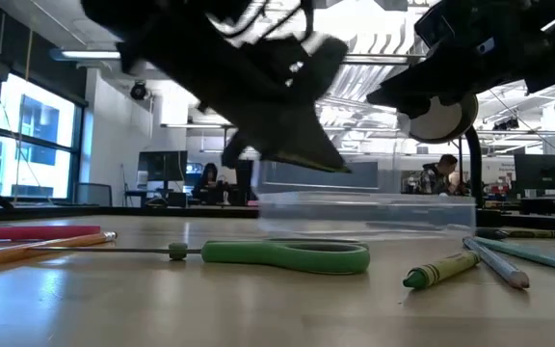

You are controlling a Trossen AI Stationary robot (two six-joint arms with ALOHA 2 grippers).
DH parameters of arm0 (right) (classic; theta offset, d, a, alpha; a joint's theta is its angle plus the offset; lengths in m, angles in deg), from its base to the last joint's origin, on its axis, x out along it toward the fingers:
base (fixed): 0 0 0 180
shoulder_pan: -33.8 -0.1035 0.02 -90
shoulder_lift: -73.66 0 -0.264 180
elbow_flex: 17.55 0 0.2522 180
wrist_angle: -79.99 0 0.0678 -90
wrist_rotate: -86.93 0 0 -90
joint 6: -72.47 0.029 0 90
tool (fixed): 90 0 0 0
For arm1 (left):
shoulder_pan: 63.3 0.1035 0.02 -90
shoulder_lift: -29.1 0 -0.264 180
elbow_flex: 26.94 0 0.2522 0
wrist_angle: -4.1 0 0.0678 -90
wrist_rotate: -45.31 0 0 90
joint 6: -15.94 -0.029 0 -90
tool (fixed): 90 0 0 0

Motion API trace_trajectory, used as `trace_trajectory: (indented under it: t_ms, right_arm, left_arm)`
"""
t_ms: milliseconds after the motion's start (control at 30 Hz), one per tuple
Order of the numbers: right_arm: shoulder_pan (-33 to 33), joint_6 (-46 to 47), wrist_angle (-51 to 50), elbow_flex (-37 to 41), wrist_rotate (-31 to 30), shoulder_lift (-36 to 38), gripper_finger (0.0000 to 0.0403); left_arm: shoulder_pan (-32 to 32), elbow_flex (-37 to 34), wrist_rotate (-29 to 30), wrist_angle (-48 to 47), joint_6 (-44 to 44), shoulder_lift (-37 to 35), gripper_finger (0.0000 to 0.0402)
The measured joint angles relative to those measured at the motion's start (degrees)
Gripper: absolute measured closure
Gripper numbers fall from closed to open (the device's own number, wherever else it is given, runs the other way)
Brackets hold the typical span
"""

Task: Pick & place school supplies into a supply box
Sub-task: Put the green crayon into the supply box, then adjust the supply box

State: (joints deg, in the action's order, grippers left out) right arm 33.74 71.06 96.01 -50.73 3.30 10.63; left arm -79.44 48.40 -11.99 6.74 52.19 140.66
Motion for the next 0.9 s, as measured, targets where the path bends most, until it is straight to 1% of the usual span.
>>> trace_trajectory:
  t_ms: [100, 200, 333, 433, 500, 567, 733, 833, 900]
  right_arm:
    - [0.02, 0.06, -0.45, 0.0, 0.0, 0.0, 0.0256]
    - [0.01, 0.07, -0.77, 0.0, 0.0, -0.01, 0.0256]
    - [0.02, 0.34, -1.73, 0.0, 0.16, 0.0, 0.0256]
    - [0.01, 4.16, -3.47, -0.01, 0.19, 0.0, 0.0256]
    - [0.02, 6.92, -6.29, -0.02, 0.14, 0.01, 0.0256]
    - [0.0, 8.71, -11.18, -0.01, -0.57, 0.46, 0.0256]
    - [0.0, 12.07, -23.14, 0.0, -6.72, 2.44, 0.0256]
    - [0.0, 14.4, -25.88, 0.0, -8.57, 3.44, 0.0256]
    - [-0.04, 15.82, -25.68, 0.0, -10.03, 3.56, 0.0256]
  left_arm:
    - [1.12, 0.72, -1.18, -1.2, -1.17, 0.09, 0.0339]
    - [1.6, 0.87, -1.04, -1.67, -1.54, -0.08, 0.0301]
    - [1.52, 0.8, -1.21, -1.57, -4.47, -0.21, 0.025]
    - [1.5, 0.78, -1.31, -2.14, -4.52, -0.28, 0.0227]
    - [1.52, 0.77, -1.3, -2.89, -4.67, -0.93, 0.0221]
    - [1.55, 0.79, -1.29, -3.92, -4.94, -2.2, 0.0221]
    - [1.55, 0.78, 0.81, -14.06, -7.13, -7.34, 0.0237]
    - [1.55, 0.78, 0.94, -19.1, -7.29, -9.66, 0.0248]
    - [1.55, 0.78, 1.94, -23.06, -7.33, -10.55, 0.0255]
